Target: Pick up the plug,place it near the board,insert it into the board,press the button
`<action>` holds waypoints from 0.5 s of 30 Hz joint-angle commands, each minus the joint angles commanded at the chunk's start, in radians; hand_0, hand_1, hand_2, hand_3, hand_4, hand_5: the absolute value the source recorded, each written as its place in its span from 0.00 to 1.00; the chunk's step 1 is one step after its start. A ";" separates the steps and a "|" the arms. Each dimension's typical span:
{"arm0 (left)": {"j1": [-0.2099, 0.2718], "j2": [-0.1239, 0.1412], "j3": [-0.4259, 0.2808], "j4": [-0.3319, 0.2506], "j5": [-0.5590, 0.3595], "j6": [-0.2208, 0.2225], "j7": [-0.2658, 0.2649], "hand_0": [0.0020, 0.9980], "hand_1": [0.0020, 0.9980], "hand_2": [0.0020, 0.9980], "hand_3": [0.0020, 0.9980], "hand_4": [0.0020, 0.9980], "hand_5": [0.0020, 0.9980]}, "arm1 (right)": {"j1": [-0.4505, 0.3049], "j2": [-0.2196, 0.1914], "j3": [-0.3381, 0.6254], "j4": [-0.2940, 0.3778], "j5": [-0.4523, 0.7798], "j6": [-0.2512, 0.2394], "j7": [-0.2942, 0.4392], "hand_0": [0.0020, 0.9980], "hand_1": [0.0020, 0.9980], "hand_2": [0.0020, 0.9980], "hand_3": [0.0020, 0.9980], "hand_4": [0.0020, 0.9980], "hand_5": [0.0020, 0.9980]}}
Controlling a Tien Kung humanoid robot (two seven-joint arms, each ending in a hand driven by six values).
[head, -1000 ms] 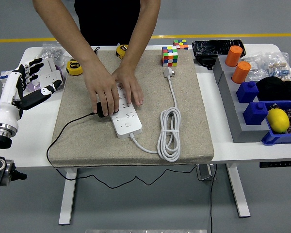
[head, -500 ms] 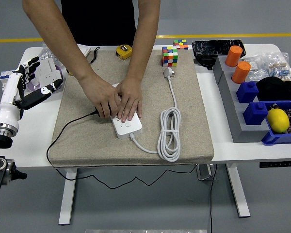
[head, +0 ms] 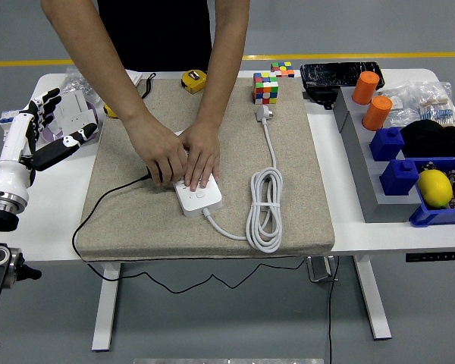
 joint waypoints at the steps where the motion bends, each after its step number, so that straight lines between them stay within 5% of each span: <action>1: 0.000 0.000 0.001 0.001 0.006 -0.003 0.003 0.89 0.93 0.90 0.90 0.98 0.35 | 0.000 0.000 0.001 0.000 -0.001 0.000 0.000 0.81 0.73 0.72 0.70 0.97 0.71; 6: -0.002 0.002 0.006 0.004 0.015 -0.006 0.006 0.89 0.93 0.90 0.90 0.98 0.35 | -0.001 0.000 0.001 0.000 -0.001 0.000 -0.001 0.81 0.73 0.72 0.70 0.97 0.71; 7: -0.003 0.002 0.007 0.004 0.016 -0.006 0.007 0.81 0.89 0.85 0.87 0.99 0.35 | -0.001 0.000 0.000 0.000 -0.001 0.001 -0.001 0.80 0.73 0.72 0.60 0.97 0.71; 15: -0.007 0.005 0.012 0.006 0.029 -0.010 0.012 0.81 0.88 0.85 0.87 0.99 0.35 | -0.002 0.000 -0.002 0.000 0.000 0.000 -0.001 0.80 0.73 0.72 0.60 0.97 0.70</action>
